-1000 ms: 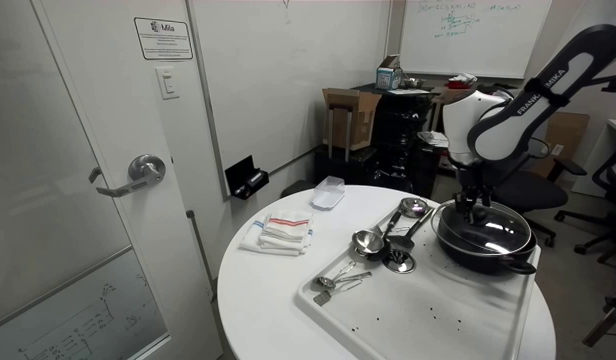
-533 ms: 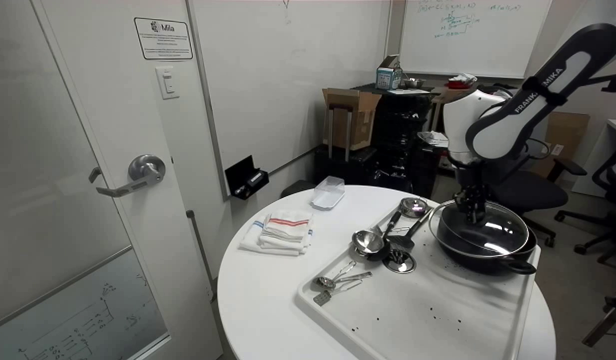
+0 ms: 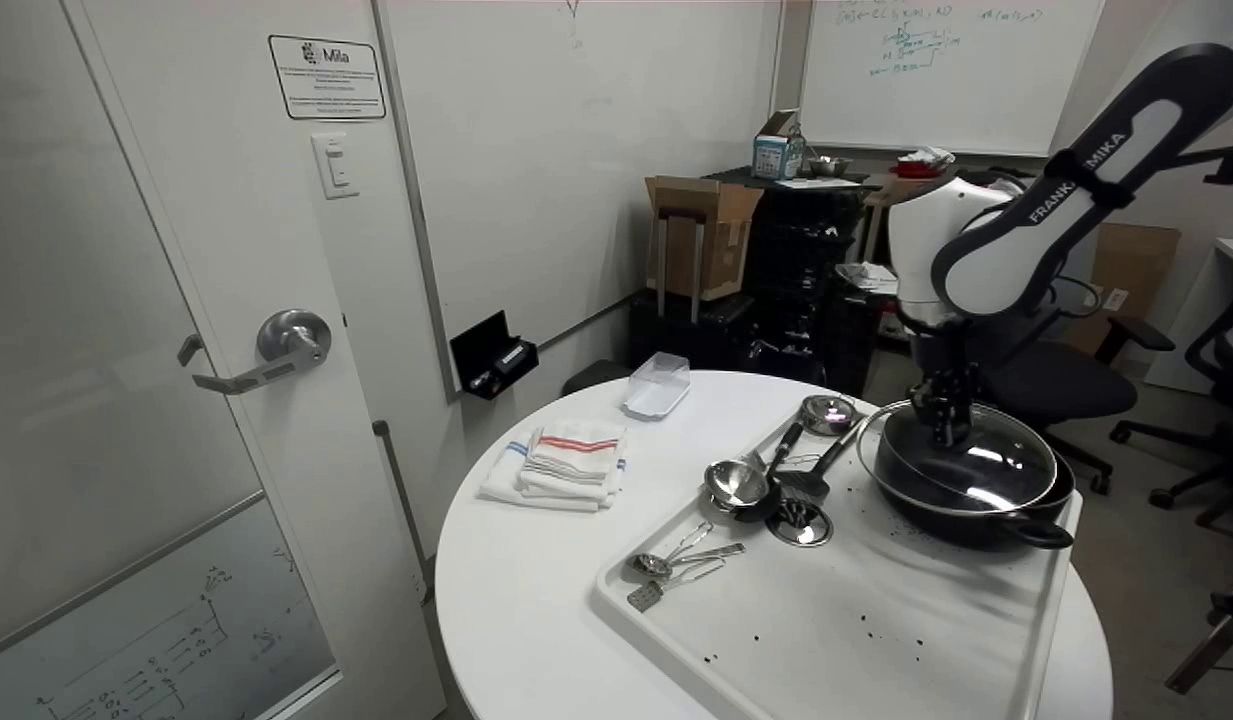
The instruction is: Remove the lid from the black pot
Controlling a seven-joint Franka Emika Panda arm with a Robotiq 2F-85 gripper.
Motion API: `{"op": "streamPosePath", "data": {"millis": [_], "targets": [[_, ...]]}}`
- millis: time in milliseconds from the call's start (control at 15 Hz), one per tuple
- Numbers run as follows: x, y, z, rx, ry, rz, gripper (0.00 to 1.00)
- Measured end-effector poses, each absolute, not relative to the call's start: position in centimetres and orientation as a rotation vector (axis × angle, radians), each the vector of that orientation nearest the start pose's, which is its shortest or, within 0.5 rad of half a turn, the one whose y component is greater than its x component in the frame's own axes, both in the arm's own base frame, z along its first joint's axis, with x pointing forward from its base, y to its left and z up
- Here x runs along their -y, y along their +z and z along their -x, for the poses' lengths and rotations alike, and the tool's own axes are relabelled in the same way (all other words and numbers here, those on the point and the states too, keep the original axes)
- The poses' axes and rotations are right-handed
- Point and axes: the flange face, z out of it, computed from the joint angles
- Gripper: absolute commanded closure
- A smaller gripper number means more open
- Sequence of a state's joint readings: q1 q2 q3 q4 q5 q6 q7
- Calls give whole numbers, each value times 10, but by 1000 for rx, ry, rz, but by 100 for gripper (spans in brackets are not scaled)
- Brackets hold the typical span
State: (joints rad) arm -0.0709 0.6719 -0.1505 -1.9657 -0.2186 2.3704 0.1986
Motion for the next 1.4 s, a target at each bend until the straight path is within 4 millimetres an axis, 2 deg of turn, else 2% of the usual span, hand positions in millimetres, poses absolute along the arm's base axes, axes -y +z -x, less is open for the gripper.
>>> {"op": "streamPosePath", "data": {"millis": [400,667,933,1400], "targets": [[125,136,-556,-273,429,3308,75],[104,157,-551,-179,408,3306,75],[59,167,-550,-37,393,3316,75],[-43,160,-538,295,400,3328,75]]}}
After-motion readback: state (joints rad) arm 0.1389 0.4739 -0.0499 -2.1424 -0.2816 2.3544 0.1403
